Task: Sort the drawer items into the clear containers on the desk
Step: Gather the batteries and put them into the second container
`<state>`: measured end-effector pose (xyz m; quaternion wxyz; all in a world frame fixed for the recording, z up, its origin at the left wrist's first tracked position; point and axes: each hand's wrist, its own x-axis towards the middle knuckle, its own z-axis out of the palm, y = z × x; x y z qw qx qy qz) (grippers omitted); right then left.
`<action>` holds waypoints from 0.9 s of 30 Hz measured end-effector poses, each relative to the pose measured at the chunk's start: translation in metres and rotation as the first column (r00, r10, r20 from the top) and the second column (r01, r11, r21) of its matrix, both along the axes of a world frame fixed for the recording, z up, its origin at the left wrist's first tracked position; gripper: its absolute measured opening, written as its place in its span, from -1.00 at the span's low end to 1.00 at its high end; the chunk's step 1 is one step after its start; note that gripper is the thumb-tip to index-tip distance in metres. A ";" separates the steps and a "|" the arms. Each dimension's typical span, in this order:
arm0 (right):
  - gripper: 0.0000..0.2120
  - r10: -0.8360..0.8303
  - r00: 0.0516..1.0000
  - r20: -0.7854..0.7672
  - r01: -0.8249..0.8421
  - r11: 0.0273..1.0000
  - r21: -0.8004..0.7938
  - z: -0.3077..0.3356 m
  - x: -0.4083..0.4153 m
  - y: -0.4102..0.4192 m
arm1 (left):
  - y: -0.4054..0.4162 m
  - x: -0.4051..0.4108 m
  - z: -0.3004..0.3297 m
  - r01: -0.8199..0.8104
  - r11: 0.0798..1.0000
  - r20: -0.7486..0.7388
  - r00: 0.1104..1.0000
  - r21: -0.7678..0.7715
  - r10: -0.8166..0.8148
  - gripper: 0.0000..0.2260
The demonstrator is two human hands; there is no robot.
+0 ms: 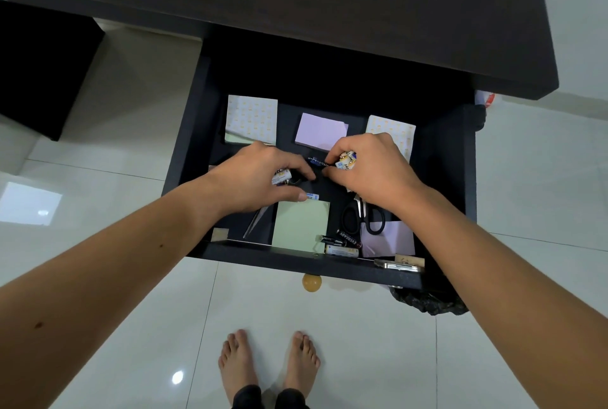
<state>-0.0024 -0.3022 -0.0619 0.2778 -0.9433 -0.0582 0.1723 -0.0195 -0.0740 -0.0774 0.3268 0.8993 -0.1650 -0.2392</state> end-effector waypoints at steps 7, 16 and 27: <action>-0.84 -0.189 0.970 -0.155 0.230 0.920 0.317 0.012 -0.002 -0.015 | -0.004 0.000 0.000 0.064 0.992 -0.001 0.998 0.107 -0.064 -0.80; -0.82 -0.260 0.904 -0.339 0.418 0.701 0.578 0.026 0.001 -0.034 | -0.005 0.000 -0.001 0.093 0.984 0.016 0.995 0.154 -0.096 -0.88; -0.73 -0.146 0.866 -0.479 0.443 0.669 0.597 0.026 -0.004 -0.036 | -0.003 0.000 0.000 0.006 0.996 0.058 0.998 -0.094 -0.001 -0.96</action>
